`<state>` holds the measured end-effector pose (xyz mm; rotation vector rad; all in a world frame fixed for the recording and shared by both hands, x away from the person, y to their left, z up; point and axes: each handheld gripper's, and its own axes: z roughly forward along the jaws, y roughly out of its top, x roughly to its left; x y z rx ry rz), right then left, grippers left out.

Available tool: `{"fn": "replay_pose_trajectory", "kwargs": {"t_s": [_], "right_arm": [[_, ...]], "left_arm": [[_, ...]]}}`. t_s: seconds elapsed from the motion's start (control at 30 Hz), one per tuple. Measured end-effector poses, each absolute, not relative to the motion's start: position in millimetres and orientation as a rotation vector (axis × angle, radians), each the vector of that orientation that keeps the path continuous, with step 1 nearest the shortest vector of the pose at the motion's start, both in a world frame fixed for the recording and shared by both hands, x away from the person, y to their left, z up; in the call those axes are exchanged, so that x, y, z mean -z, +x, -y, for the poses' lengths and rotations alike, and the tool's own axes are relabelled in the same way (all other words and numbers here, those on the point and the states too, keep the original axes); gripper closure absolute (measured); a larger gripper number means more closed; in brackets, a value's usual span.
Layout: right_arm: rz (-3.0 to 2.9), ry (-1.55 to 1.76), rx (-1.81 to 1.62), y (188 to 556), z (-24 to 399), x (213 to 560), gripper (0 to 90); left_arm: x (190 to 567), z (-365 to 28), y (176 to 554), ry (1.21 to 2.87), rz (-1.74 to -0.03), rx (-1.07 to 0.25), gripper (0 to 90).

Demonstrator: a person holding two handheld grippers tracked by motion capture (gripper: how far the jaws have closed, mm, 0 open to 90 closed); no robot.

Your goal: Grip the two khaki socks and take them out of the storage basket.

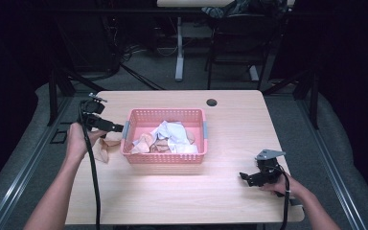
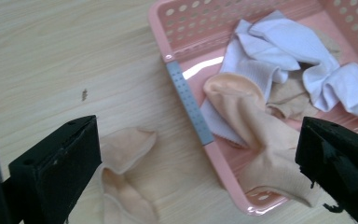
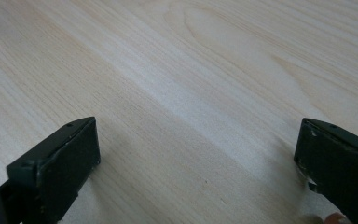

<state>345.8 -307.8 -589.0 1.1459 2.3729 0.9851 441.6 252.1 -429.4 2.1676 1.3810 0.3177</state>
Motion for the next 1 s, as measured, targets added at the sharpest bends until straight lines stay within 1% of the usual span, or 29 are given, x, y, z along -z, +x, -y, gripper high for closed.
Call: {"fn": "replay_pose_trajectory", "kwargs": {"t_s": [0.4,0.73,0.8,0.87,1.0], "right_arm": [[-2.373,1.146,-0.985,346,308,589,0.0],[-2.376,1.144,-0.983,346,308,589,0.0],[-2.375,1.144,-0.984,346,308,589,0.0],[-2.375,1.142,-0.984,346,308,589,0.0],[-2.373,1.143,-0.984,346,308,589,0.0]], "left_arm": [[446,-211,447,2.245,-1.282,-0.279,0.0],[467,-179,454,2.314,-1.230,-0.203,2.1],[471,-175,455,2.330,-1.228,-0.195,5.6],[477,-171,457,2.352,-1.233,-0.178,6.6],[488,-167,460,2.396,-1.254,-0.157,14.5]]}}
